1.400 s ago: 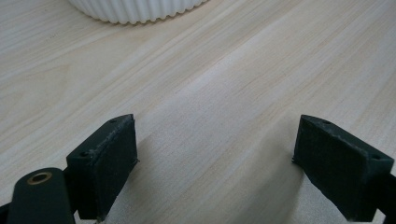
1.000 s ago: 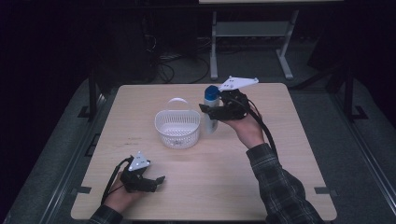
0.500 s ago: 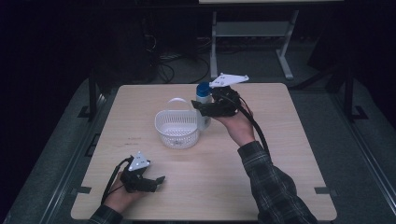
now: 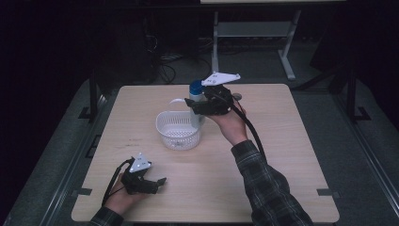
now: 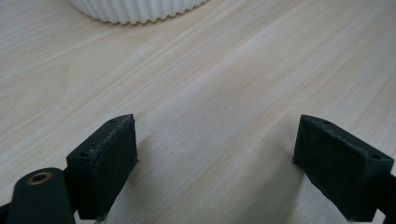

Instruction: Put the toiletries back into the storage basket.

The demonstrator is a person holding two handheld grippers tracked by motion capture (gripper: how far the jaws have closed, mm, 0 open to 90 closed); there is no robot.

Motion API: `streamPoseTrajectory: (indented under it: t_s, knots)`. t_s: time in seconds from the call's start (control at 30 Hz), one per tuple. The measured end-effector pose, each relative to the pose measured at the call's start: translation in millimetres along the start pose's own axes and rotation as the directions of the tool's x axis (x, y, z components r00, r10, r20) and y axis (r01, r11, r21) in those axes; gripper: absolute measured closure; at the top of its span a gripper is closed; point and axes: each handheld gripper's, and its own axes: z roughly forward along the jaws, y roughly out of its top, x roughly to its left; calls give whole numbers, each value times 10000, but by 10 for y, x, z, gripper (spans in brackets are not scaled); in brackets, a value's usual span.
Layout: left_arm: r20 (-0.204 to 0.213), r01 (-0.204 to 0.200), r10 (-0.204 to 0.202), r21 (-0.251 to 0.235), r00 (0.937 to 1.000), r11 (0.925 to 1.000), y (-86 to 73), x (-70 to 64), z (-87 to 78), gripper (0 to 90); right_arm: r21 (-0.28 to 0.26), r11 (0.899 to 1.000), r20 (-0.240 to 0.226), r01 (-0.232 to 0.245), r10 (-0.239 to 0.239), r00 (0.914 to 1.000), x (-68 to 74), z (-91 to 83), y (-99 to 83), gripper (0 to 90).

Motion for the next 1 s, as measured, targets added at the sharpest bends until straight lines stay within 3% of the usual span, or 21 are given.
streamPoseTrajectory:
  t_s: [0.43, 1.0]
  knots:
    - [-9, -17, 17, 3, 10000, 10000, -1, 1, 1, 124, 282, 9996, -142, 9, -5, 9999, 63, 226, -62, 326]
    - [-11, -14, 14, -5, 10000, 10000, -1, 1, 1, 124, 738, 9973, -225, 27, -10, 9997, 94, 399, -219, 326]
